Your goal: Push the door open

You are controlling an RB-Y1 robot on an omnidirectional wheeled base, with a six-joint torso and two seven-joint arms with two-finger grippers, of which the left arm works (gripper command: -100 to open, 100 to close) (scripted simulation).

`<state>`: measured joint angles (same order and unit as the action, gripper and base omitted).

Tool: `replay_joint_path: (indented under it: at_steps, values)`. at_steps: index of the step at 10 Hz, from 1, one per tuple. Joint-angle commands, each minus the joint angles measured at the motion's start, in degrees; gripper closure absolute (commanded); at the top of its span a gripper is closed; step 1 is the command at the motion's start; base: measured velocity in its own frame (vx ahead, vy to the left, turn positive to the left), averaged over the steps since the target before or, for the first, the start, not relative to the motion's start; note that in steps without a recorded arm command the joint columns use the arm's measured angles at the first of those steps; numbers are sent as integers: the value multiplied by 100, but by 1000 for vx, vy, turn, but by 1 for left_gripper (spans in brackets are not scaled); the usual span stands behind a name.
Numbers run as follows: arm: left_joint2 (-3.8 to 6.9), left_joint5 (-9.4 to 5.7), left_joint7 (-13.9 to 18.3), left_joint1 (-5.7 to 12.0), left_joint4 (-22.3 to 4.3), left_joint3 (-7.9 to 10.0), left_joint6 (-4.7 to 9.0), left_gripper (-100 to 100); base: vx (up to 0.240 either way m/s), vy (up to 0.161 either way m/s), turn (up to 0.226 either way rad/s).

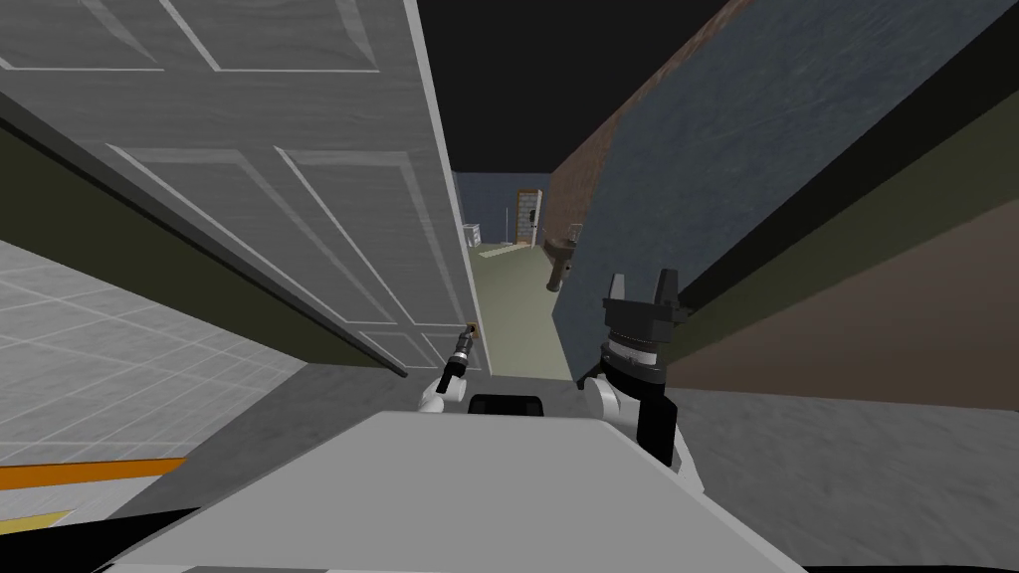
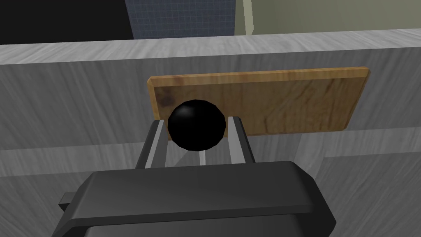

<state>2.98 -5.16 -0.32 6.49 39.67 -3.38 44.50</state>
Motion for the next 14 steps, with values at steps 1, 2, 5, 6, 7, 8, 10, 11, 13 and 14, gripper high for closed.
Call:
replay_joint_path:
  at_steps: [1,2,5,6,7,8,10,11,13,14]
  values:
    - [-3,0,1,-10,-3,-2,5,100,-11,0,2]
    - [-3,0,1,-10,-3,-2,5,100,-7,-1,2]
    - [66,-51,-32,-13,-26,101,-3,100,100,-23,22]
    - [86,-70,-43,-12,-31,139,-1,100,178,-58,43]
    - [106,-90,-56,-10,-37,180,1,100,170,-64,18]
    - [127,-114,-70,-9,-43,227,3,100,174,-57,57]
    - [167,-166,-101,-6,-57,331,8,100,194,-60,37]
    - [186,-193,-118,-4,-64,386,11,100,201,-45,53]
    - [220,-254,-154,-1,-81,508,16,100,180,-30,56]
    - [220,-254,-154,-1,-81,508,16,100,126,-50,13]
